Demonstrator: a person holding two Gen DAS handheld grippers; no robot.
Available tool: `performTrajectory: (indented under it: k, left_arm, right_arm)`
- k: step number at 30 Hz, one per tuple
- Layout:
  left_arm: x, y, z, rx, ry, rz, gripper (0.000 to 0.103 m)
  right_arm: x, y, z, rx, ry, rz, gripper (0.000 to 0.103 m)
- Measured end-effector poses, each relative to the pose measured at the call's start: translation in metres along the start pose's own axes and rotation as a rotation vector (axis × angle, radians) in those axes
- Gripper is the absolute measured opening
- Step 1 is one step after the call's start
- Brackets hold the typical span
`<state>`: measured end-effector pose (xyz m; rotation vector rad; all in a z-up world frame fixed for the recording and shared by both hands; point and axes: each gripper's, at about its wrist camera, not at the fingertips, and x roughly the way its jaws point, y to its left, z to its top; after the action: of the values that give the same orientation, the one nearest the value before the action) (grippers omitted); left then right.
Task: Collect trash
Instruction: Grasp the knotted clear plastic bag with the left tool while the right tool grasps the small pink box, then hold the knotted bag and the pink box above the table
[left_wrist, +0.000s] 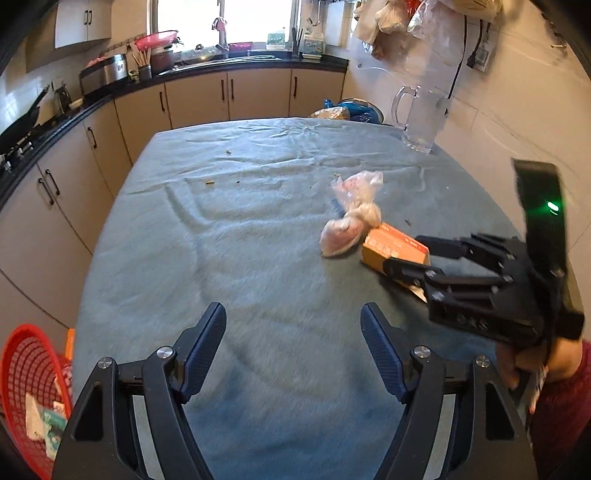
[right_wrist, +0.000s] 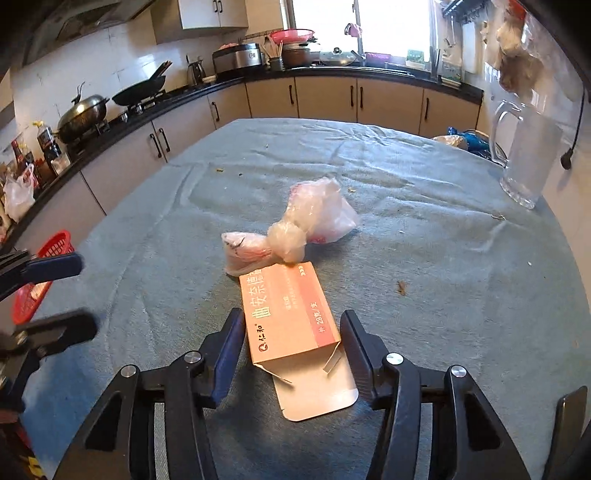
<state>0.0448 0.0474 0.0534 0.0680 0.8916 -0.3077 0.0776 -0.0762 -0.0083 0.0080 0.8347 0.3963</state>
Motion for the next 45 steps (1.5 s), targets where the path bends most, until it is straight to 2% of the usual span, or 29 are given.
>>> performTrajectory:
  k: [3,7,11,16,19,22,26,31,34,39,42,45]
  left_arm:
    - [0.01,-0.009,0.013,0.021,0.006,-0.011,0.074]
    - [0.029,-0.029,0.029,0.072,0.0,-0.001,0.075]
    - [0.059,-0.051,0.044,0.136,0.039,0.009,0.075]
    - [0.089,-0.073,0.058,0.211,0.056,0.04,0.075]
    - [0.102,-0.077,0.064,0.209,0.059,0.047,0.074]
    - [0.11,-0.073,0.066,0.176,0.076,0.033,0.049]
    - [0.098,-0.06,0.056,0.12,0.048,0.028,0.049]
    - [0.063,-0.032,0.025,0.015,-0.008,0.037,0.049]
    - [0.038,-0.015,0.002,-0.052,-0.084,0.088,0.049]
    - [0.011,-0.002,-0.005,-0.092,-0.209,0.189,0.049]
    - [0.007,0.004,-0.006,-0.108,-0.249,0.216,0.049]
    - [0.007,0.008,-0.008,-0.116,-0.249,0.209,0.049]
  right_arm:
    - [-0.015,-0.016,0.001,0.077,-0.038,0.026,0.057]
    - [-0.025,-0.054,0.002,0.25,-0.071,0.03,0.057]
    - [-0.03,-0.086,-0.003,0.402,-0.087,0.044,0.057]
    - [-0.037,-0.1,-0.007,0.488,-0.112,0.058,0.057]
    - [-0.038,-0.1,-0.009,0.49,-0.109,0.064,0.057]
    - [-0.036,-0.099,-0.008,0.481,-0.104,0.069,0.057]
    - [-0.036,-0.094,-0.007,0.457,-0.105,0.072,0.057]
    - [-0.034,-0.074,-0.004,0.372,-0.102,0.088,0.057]
    - [-0.031,-0.051,-0.002,0.285,-0.102,0.097,0.057]
    - [-0.028,-0.013,-0.003,0.147,-0.121,0.114,0.057]
    - [-0.029,0.0,-0.005,0.085,-0.139,0.108,0.057]
    - [-0.026,0.001,-0.006,0.079,-0.136,0.104,0.057]
